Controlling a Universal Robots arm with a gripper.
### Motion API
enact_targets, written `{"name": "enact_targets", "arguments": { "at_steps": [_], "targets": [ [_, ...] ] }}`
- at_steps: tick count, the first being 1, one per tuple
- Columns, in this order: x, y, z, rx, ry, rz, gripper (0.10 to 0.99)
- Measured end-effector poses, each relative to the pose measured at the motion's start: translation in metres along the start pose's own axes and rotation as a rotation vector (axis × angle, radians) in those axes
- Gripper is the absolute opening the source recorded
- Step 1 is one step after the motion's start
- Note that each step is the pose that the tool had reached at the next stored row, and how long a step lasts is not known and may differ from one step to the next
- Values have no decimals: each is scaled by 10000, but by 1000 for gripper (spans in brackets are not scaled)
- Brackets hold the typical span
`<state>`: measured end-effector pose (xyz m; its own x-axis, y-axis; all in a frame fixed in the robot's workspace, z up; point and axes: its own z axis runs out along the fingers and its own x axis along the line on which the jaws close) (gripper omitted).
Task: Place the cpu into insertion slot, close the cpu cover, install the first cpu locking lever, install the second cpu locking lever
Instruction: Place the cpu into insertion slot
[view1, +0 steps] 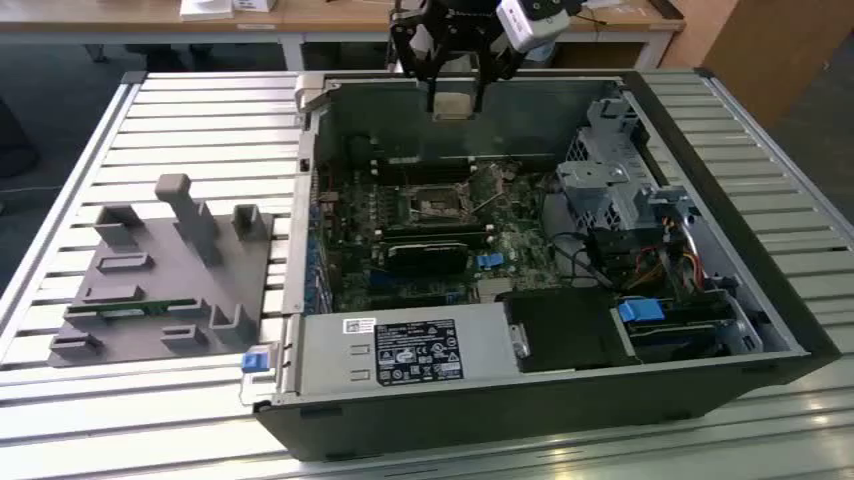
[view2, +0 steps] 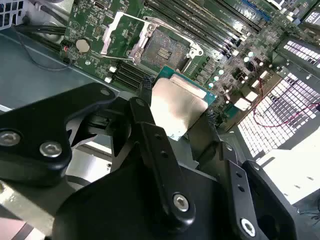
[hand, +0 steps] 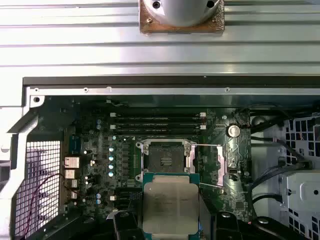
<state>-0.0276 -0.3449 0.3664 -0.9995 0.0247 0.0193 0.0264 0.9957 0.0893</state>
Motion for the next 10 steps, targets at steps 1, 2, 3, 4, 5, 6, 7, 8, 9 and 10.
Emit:
{"name": "enact_targets", "arguments": {
  "at_steps": [1, 2, 3, 4, 5, 6, 7, 8, 9, 10],
  "targets": [
    [0, 0, 0, 0, 0, 1, 537],
    [0, 0, 0, 0, 0, 0, 537],
    [0, 0, 0, 0, 0, 0, 537],
    [0, 0, 0, 0, 0, 0, 537],
    [0, 0, 0, 0, 0, 0, 537],
    [0, 0, 0, 0, 0, 1, 537],
    [0, 0, 0, -1, 0, 0, 537],
    [0, 0, 0, 0, 0, 2, 537],
    [0, 0, 0, 0, -1, 5, 537],
    [0, 0, 0, 0, -2, 17, 537]
  ]
}}
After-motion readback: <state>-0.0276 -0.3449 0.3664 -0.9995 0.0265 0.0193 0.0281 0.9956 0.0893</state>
